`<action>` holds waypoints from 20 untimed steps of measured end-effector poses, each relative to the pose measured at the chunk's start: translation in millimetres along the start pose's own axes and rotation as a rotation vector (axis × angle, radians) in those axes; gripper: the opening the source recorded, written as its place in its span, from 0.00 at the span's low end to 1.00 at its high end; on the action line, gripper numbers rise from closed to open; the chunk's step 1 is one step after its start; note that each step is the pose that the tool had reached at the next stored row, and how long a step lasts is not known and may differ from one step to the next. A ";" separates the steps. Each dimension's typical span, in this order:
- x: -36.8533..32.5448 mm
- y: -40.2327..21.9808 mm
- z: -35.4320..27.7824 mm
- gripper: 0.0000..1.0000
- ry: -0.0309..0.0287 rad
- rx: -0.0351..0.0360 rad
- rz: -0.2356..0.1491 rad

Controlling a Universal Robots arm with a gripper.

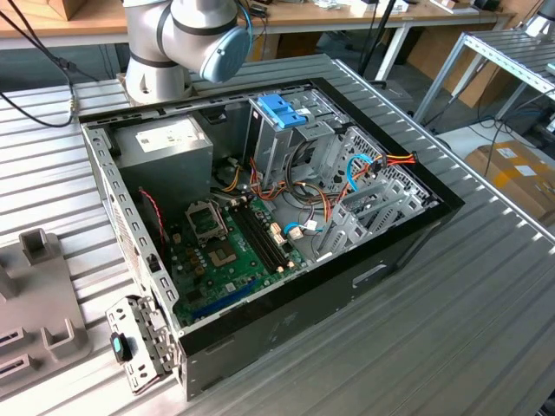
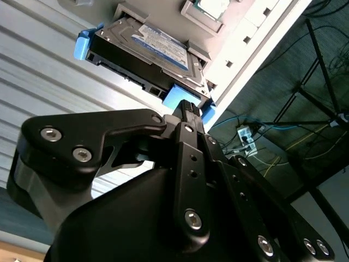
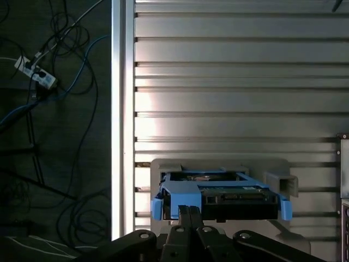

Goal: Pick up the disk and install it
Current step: 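Reach for the disk, then pick up the disk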

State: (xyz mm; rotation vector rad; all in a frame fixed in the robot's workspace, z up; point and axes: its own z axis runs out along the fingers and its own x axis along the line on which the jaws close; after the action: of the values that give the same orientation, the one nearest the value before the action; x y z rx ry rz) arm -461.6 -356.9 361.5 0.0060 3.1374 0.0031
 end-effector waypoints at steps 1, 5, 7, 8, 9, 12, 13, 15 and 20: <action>0.0 0.0 0.0 0.11 -0.0001 0.0000 -0.001; 0.0 0.0 0.1 0.11 -0.0001 -0.0001 -0.003; 0.0 0.0 0.0 0.11 -0.0001 -0.0001 -0.003; 0.0 0.0 0.0 0.11 -0.0001 -0.0001 -0.003; 0.0 0.0 0.0 0.11 -0.0001 -0.0001 -0.004; 0.0 0.0 0.1 0.11 -0.0001 -0.0001 -0.006; 0.0 0.0 0.0 0.11 -0.0001 -0.0001 -0.007; 0.0 0.0 0.0 0.11 0.0000 -0.0001 -0.012; 0.0 0.0 0.0 0.11 0.0000 -0.0001 -0.019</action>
State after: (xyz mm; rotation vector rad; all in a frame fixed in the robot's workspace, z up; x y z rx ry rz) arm -461.6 -356.9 361.5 -0.0244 3.1373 0.0033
